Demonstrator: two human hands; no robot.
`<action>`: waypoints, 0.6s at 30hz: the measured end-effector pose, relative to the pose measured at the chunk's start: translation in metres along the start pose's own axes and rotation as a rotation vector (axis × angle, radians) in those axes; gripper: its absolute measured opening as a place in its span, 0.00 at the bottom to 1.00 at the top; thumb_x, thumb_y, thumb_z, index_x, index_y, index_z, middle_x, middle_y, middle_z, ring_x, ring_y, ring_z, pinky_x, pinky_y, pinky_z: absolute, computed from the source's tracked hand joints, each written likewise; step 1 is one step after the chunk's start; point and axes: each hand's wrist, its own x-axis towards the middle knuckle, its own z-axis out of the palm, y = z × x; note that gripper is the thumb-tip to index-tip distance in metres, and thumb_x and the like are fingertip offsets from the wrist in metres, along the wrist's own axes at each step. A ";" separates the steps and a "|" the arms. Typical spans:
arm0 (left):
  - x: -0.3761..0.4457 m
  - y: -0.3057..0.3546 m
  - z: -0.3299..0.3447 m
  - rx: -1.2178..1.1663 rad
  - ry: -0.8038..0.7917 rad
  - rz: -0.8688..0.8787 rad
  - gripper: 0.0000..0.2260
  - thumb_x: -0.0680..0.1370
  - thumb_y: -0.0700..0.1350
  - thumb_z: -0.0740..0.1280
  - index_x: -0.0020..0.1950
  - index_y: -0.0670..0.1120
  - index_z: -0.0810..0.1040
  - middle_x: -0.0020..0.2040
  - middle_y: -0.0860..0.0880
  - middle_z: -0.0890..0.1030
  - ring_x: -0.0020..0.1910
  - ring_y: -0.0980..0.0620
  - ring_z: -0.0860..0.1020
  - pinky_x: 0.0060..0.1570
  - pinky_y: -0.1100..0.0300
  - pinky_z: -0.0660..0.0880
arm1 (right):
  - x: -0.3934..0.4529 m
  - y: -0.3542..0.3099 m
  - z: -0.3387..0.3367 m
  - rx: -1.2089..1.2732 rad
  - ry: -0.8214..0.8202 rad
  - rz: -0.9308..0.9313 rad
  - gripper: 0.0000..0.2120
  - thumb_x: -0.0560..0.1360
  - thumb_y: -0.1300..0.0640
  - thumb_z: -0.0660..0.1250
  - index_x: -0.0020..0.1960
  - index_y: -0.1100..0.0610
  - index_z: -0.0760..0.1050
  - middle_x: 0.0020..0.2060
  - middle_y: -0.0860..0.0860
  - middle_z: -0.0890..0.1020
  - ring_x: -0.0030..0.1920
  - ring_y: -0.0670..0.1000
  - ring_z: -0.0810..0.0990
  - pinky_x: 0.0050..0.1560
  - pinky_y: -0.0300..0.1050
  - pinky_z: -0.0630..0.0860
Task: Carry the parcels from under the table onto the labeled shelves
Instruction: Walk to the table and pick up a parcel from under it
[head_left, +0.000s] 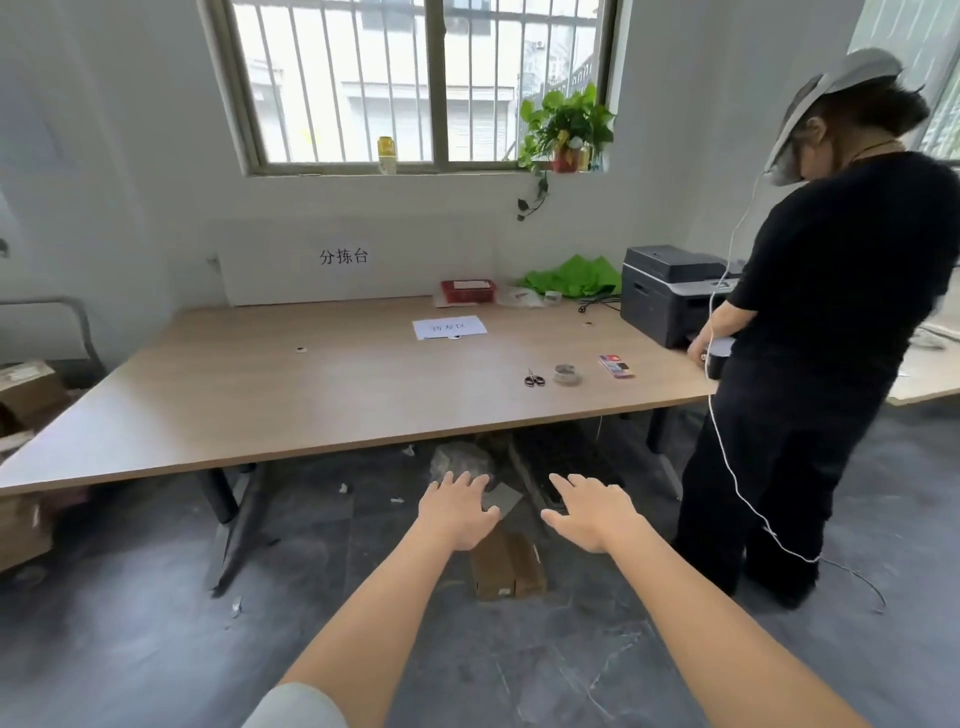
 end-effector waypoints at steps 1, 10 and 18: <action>0.021 -0.002 -0.002 0.000 0.005 -0.008 0.27 0.80 0.55 0.51 0.78 0.50 0.54 0.79 0.48 0.57 0.79 0.44 0.53 0.77 0.47 0.51 | 0.024 0.004 -0.002 -0.002 0.001 -0.014 0.32 0.78 0.40 0.50 0.78 0.53 0.49 0.76 0.54 0.60 0.73 0.57 0.63 0.70 0.56 0.63; 0.203 -0.024 -0.010 -0.060 -0.042 -0.132 0.27 0.80 0.56 0.51 0.78 0.50 0.53 0.80 0.47 0.55 0.79 0.44 0.52 0.76 0.46 0.55 | 0.234 0.039 -0.011 -0.019 -0.049 -0.128 0.32 0.79 0.41 0.50 0.78 0.52 0.47 0.78 0.54 0.55 0.76 0.58 0.58 0.72 0.57 0.61; 0.321 -0.071 0.024 -0.101 -0.144 -0.169 0.27 0.80 0.56 0.51 0.79 0.50 0.52 0.80 0.46 0.54 0.79 0.45 0.52 0.76 0.46 0.56 | 0.369 0.040 0.024 -0.042 -0.177 -0.145 0.30 0.80 0.44 0.50 0.78 0.51 0.47 0.78 0.54 0.55 0.76 0.58 0.59 0.72 0.57 0.62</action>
